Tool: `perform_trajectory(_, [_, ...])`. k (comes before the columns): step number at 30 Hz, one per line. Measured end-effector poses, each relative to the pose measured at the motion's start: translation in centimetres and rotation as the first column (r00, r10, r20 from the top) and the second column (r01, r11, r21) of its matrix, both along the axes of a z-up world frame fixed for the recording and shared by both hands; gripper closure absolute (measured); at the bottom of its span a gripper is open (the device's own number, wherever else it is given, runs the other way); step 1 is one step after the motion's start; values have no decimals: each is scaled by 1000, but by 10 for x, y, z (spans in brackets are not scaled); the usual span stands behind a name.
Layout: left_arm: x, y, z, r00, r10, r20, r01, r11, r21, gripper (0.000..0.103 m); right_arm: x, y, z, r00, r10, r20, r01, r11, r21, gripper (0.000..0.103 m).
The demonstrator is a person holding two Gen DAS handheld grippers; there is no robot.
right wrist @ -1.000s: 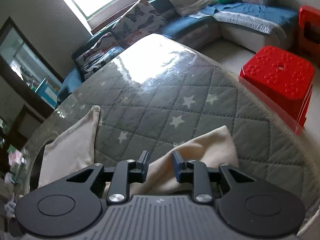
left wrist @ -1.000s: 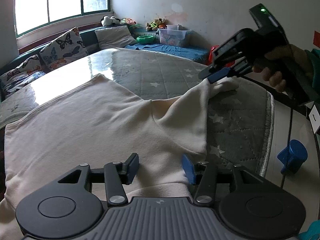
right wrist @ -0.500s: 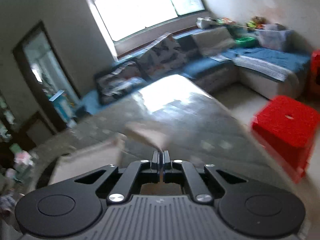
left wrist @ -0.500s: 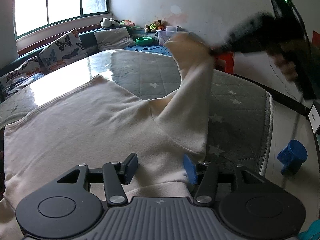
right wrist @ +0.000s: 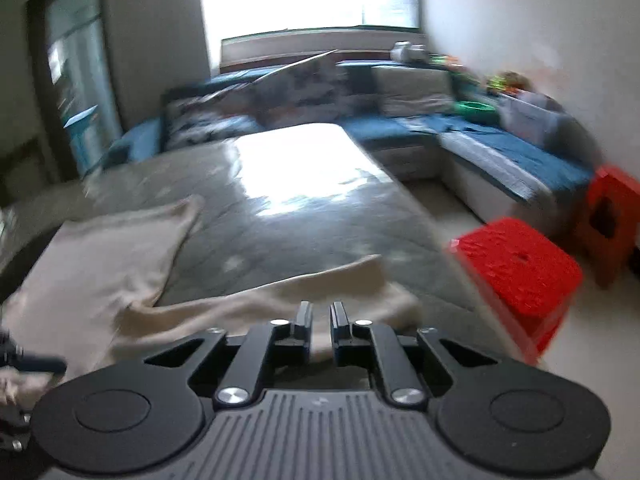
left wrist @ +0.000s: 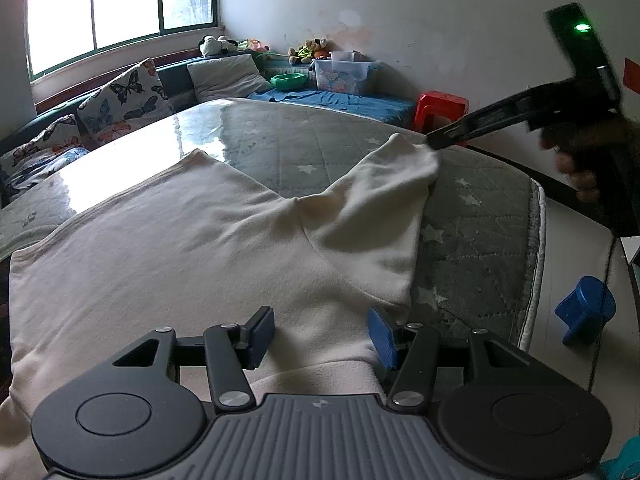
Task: Fold clothes
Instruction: 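Open the right gripper and move it to the sweatshirt's side edge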
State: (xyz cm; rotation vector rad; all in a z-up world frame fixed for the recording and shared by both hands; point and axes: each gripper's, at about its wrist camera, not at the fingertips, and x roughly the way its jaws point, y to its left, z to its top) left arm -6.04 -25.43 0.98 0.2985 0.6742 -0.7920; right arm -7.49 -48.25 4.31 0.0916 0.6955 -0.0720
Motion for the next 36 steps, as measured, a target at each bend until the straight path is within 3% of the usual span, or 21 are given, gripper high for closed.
perform_trajectory(8, [-1,2,-1,1000,-2,1,2,1000,-3,47,53,-20,-29,997,-12,-73,12,1000,-2,86])
perform_trajectory(13, [-1,3,-1,1000,-2,-1,2,1000,-5,46,59,-44,-29,987,-144,-74,142,989,-34,86])
perform_trajectory(15, [0,3,0,1000,-2,-3,2,1000,-6,45,57,-47,-28,987,-141,-74,138,990,-42,84])
perform_trajectory(17, [1,2,0,1000,-2,-5,2,1000,-4,45,51,-42,-25,993,-102,-63,98,994,-57,81])
perform_trajectory(19, [1,2,1,1000,1,-10,-1,1000,-2,45,45,-30,-19,997,-58,-47,55,996,-75,72])
perform_trajectory(22, [2,1,2,1000,4,-18,-4,1000,0,45,36,-4,-10,997,66,-30,-68,995,-68,66])
perform_trajectory(25, [1,1,2,1000,3,-15,-3,1000,5,45,30,34,-9,975,222,-28,-223,972,-73,57])
perform_trajectory(28, [1,2,1,1000,5,-13,-5,1000,7,44,28,69,-12,938,345,-26,-346,933,-96,56])
perform_trajectory(30, [1,2,1,1000,4,-11,-4,1000,8,44,32,79,-19,928,370,-36,-372,923,-95,56])
perform_trajectory(36, [2,3,2,1000,3,-13,-3,1000,10,44,33,67,-28,943,328,-50,-332,940,-84,54])
